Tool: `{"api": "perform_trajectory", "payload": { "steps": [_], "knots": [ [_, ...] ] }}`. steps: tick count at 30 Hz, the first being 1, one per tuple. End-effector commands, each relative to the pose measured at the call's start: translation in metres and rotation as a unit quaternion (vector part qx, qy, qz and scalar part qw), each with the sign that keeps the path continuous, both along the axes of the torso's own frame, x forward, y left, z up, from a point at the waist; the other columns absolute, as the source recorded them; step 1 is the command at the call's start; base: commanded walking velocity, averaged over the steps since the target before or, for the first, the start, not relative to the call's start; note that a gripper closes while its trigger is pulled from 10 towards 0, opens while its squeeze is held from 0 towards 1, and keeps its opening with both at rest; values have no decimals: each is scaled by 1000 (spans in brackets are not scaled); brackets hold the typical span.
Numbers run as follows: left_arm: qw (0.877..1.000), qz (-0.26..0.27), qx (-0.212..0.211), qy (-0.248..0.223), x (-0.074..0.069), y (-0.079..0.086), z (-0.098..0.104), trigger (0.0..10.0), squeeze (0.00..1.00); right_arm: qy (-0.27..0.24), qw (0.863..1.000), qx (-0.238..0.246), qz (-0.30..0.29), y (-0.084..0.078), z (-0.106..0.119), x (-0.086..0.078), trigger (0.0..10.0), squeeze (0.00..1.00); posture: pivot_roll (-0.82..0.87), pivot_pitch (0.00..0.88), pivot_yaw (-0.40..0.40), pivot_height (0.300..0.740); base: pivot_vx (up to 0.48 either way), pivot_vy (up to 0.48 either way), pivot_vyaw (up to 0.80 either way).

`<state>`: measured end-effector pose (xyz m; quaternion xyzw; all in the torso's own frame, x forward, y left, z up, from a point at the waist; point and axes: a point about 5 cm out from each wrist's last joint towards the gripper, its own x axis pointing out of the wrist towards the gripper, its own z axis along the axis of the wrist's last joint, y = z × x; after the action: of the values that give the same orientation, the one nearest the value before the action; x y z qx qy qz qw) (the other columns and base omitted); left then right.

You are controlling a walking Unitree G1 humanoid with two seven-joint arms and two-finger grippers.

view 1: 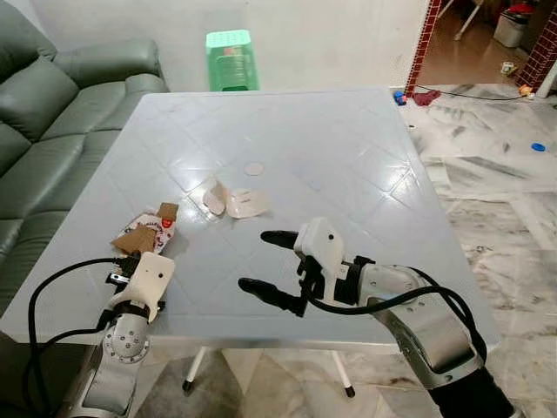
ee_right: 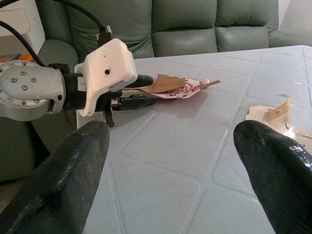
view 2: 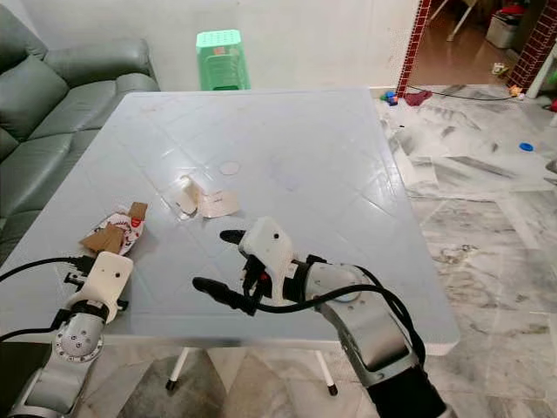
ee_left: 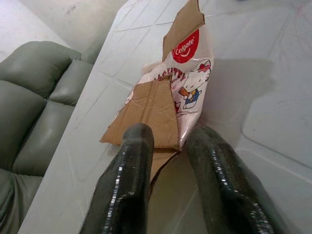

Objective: Picking trash to rubbish bin

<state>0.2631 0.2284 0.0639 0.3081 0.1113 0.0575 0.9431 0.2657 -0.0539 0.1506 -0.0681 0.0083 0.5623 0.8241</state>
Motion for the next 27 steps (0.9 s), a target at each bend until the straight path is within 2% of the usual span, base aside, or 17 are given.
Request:
{"api": "perform_trajectory", "payload": {
  "steps": [1,9,17,21,22,23,25,27],
  "knots": [
    [999,15,6,35,-8,6,-14,0,0,-6,1000,-1,2,1,2,0,10000,0,4,42,16,740,0,0,0],
    [999,26,20,-10,-3,9,-1,0,0,-7,1000,-2,0,1,2,0,10000,0,5,42,15,740,0,0,0],
    [999,28,24,-24,-3,9,2,0,0,-8,1000,-4,-1,1,1,0,10000,0,4,41,14,740,0,0,0],
    [996,35,43,-63,0,10,14,0,0,-9,1000,-5,-3,1,1,1,10000,0,4,42,13,740,0,0,0],
    [995,43,49,-77,1,12,19,353,490,-9,1000,-6,-3,1,1,1,10000,0,4,43,11,740,0,0,0],
    [993,54,48,-89,2,15,24,9725,1000,-10,1000,-6,-3,1,1,1,10000,0,5,42,11,740,0,0,0],
    [992,63,40,-99,3,18,27,10000,1000,-10,1000,-6,-4,1,1,1,10000,0,5,42,11,740,0,0,0],
    [989,89,2,-115,6,23,33,10000,1000,-10,1000,-7,-4,1,1,1,10000,0,6,43,9,740,0,0,0]
  ]
}}
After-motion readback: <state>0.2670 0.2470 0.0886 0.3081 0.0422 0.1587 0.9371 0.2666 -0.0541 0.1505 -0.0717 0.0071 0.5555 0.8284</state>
